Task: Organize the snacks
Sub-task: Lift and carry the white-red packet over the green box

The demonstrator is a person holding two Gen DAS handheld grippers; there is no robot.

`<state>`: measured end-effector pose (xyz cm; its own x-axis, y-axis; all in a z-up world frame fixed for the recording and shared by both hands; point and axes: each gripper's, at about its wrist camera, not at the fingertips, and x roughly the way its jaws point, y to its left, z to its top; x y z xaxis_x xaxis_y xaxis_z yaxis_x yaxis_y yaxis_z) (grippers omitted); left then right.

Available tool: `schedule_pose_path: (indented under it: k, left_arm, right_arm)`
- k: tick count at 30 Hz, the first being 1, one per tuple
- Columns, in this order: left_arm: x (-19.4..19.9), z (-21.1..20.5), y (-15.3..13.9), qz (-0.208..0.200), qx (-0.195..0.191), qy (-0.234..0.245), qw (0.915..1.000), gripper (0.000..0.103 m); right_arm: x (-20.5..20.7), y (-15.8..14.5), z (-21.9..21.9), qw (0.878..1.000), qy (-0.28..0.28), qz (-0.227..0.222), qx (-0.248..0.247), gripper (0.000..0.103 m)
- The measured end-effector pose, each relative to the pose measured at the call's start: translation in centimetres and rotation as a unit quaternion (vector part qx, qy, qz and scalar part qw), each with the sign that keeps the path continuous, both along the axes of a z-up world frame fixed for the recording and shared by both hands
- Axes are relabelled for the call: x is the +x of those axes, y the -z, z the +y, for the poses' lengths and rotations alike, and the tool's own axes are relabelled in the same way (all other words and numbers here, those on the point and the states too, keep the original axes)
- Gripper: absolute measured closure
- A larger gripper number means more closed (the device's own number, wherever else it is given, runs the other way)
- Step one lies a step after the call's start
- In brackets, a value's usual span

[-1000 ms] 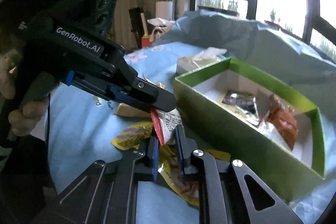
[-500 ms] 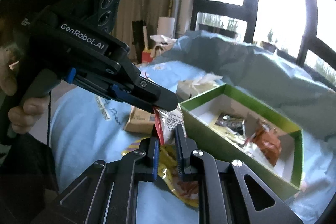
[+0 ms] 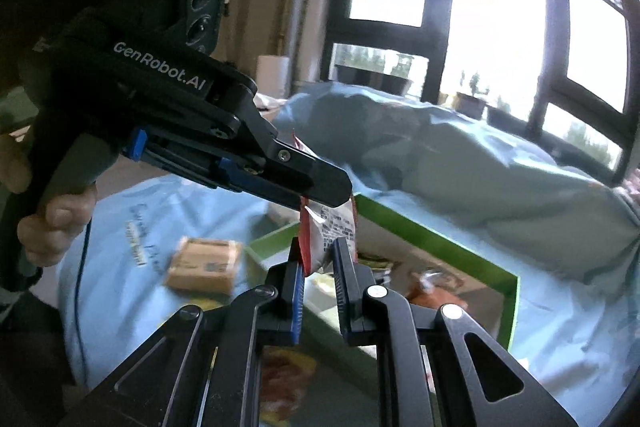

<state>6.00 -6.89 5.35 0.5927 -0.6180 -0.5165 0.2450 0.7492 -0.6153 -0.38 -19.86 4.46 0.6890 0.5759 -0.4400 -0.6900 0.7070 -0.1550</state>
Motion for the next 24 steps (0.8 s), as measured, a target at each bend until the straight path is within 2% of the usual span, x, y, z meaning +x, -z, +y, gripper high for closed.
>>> schedule_pose_path:
  k: [6,10,16,24]
  left_arm:
    - [3.7,0.4,2.2,0.023,-0.024,-0.002,0.9995,0.073]
    - [5.4,0.4,4.3,0.051,-0.018,-0.009,0.9985,0.073]
    - [6.4,0.4,5.8,0.075,-0.016,-0.019,0.9969,0.073]
    - [6.6,0.1,6.1,0.082,-0.006,-0.024,0.9963,0.074]
  right_arm:
    - [3.1,1.5,0.6,0.999,0.014,0.007,-0.032,0.088]
    - [5.1,3.0,0.7,0.998,0.017,0.036,-0.04,0.088]
    - [6.2,4.6,1.0,0.996,0.017,0.068,-0.05,0.088]
    - [7.1,5.4,0.7,0.994,0.02,0.102,-0.039,0.088]
